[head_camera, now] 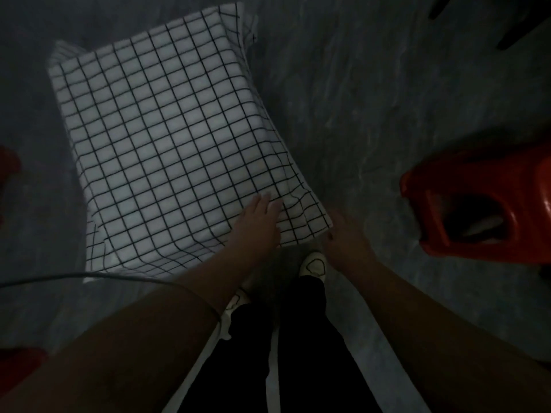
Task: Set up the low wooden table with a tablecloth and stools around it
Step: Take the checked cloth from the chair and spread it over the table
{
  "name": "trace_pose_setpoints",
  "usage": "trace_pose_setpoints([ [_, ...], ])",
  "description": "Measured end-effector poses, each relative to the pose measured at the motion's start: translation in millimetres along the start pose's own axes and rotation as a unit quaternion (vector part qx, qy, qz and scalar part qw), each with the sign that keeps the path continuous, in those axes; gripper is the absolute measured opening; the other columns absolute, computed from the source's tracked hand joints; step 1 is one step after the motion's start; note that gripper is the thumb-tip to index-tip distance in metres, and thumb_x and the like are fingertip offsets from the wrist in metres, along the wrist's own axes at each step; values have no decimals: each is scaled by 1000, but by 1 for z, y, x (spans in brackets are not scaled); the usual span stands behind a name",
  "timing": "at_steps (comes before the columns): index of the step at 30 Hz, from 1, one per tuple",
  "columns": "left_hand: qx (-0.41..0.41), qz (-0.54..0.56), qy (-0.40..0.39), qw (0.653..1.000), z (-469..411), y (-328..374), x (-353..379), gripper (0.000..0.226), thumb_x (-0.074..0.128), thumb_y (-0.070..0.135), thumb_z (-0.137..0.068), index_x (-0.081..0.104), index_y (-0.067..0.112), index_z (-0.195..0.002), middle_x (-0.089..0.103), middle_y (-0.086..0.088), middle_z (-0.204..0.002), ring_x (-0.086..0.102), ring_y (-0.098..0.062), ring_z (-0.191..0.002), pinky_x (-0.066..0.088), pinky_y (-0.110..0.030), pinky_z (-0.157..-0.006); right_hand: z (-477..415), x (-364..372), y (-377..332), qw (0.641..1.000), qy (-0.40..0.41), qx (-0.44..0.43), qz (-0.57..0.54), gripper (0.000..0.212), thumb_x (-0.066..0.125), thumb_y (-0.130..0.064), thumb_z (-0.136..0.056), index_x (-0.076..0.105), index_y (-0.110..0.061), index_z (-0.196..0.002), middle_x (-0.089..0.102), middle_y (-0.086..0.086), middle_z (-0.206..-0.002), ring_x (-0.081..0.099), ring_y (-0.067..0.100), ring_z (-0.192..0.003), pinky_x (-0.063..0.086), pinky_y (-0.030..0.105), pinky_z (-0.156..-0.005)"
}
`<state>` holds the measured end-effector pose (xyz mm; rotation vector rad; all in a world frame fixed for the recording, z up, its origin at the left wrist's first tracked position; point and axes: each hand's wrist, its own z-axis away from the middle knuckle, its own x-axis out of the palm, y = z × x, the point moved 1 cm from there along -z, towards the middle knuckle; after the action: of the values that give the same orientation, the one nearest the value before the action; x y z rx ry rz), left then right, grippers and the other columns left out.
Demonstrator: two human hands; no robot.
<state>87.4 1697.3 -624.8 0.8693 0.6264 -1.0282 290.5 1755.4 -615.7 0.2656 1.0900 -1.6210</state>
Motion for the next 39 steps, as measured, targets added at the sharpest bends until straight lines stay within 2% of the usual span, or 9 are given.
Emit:
trace_pose_setpoints([
  [11, 29, -94, 74, 992, -80, -23, 35, 67, 55, 61, -87, 27, 46, -146, 0, -2, -165, -8, -33, -151, 3, -72, -113, -119, 47, 24, 981, -22, 69, -180, 53, 56, -44, -97, 49, -11, -138, 55, 7, -134, 52, 19, -120, 42, 34, -99],
  [14, 35, -110, 76, 990, -87, -28, 50, 67, 46, 69, -87, 32, 42, -147, 0, -5, -166, -9, -35, -151, 1, -74, -110, -135, 69, 30, 966, -39, 113, -227, 45, 50, -56, -95, 59, -19, -119, 63, 1, -113, 58, 17, -104, 48, 36, -89],
  [18, 48, -128, 111, 984, -86, -33, 59, 65, 45, 64, -90, 36, 37, -148, 2, -10, -166, -8, -37, -151, 2, -75, -110, -137, 85, 37, 958, 5, 146, -246, 36, 51, -42, -98, 57, -11, -82, 57, 6, -74, 57, 18, -68, 48, 38, -65],
  [23, 76, -143, 135, 978, -87, -37, 66, 62, 47, 61, -92, 39, 35, -148, 5, -12, -166, -5, -40, -151, 2, -75, -110, -128, 92, 55, 951, 50, 192, -238, 33, 45, -23, -104, 59, 7, -102, 59, 16, -88, 59, 8, -80, 42, 21, -64],
  [26, 81, -147, 141, 976, -89, -40, 69, 58, 49, 59, -93, 44, 34, -145, 9, -13, -165, -2, -42, -151, 3, -75, -109, -130, 101, 54, 973, 52, 157, -164, 31, 42, -21, -105, 58, 4, -95, 53, 16, -78, 48, 13, -66, 33, 17, -53],
  [29, 80, -154, 151, 973, -90, -39, 74, 51, 52, 56, -94, 48, 33, -140, 11, -14, -165, -1, -42, -151, 5, -76, -109, -140, 114, 51, 987, 48, 107, -105, 29, 41, -18, -104, 58, 4, -94, 58, 15, -82, 51, 20, -69, 28, 25, -58],
  [32, 74, -153, 151, 974, -91, -39, 77, 46, 53, 52, -94, 50, 31, -135, 10, -13, -165, -1, -43, -151, 4, -76, -109, -151, 121, 47, 992, -12, 102, -75, 29, 41, -20, -103, 61, 1, -105, 63, 19, -101, 59, 29, -88, 42, 33, -75],
  [36, 74, -140, 140, 977, -92, -36, 74, 44, 54, 52, -91, 54, 28, -129, 12, -14, -165, 1, -44, -150, 4, -77, -108, -140, 109, 34, 986, 119, 61, -104, 32, 48, -1, -93, 57, 7, -123, 59, 25, -121, 56, 37, -113, 38, 36, -103],
  [39, 54, -137, 124, 981, -92, -30, 69, 43, 56, 54, -88, 57, 27, -122, 13, -14, -164, 2, -44, -150, 5, -78, -106, -120, 94, 25, 977, 111, 6, -182, 51, 48, -6, -86, 49, 0, -137, 53, 20, -136, 49, 32, -126, 36, 40, -111],
])
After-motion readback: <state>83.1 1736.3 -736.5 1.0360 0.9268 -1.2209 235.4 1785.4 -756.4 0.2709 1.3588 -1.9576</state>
